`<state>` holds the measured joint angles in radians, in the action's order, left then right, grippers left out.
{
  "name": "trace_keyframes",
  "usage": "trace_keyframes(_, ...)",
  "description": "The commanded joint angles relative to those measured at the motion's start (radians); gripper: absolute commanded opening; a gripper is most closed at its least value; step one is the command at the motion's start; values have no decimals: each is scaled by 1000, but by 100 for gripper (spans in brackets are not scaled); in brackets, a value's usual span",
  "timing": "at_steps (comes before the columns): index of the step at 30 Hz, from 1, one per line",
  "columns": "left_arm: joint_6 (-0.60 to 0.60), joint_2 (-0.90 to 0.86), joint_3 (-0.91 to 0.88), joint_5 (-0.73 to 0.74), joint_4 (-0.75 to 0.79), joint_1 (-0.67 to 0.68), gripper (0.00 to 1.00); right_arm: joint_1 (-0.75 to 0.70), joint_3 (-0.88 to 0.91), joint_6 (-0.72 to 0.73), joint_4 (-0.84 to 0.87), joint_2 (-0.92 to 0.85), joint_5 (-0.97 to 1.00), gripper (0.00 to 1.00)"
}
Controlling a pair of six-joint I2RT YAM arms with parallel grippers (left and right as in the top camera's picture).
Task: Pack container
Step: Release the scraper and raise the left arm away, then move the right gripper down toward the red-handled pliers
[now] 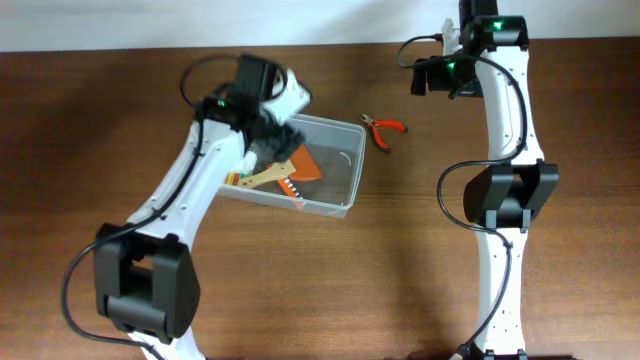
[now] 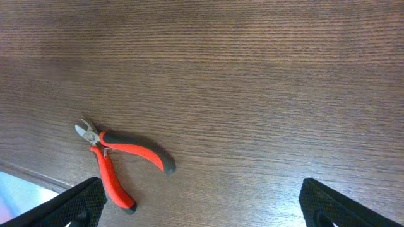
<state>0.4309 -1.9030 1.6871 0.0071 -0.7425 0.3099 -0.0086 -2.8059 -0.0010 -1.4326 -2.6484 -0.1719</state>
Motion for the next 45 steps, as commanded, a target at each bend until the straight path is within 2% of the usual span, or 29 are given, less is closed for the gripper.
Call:
trace_keyframes(1, -226, 86, 144, -61, -16, -18, 99, 2, -20, -2, 0, 5, -8, 99)
trace_keyframes(6, -426, 137, 253, -282, -83, -56, 99, 2, -20, -2, 0, 5, -8, 99)
trace_keyframes(14, -431, 157, 253, -416, -156, -115, 99, 2, -20, -2, 0, 5, -8, 99)
trace_keyframes(28, -431, 157, 253, -415, -175, -128, 99, -4, -20, -4, -78, 5, -31, 99)
trace_keyframes(32, -431, 157, 253, -415, -175, -128, 99, 6, -23, -76, -119, 6, -27, 99)
trace_keyframes(36, -431, 157, 253, -415, -175, -128, 99, 29, -43, -225, -171, 23, -24, 99)
trace_keyframes(45, -431, 157, 253, -415, -175, -128, 99, 54, -49, -490, -172, 121, -39, 98)
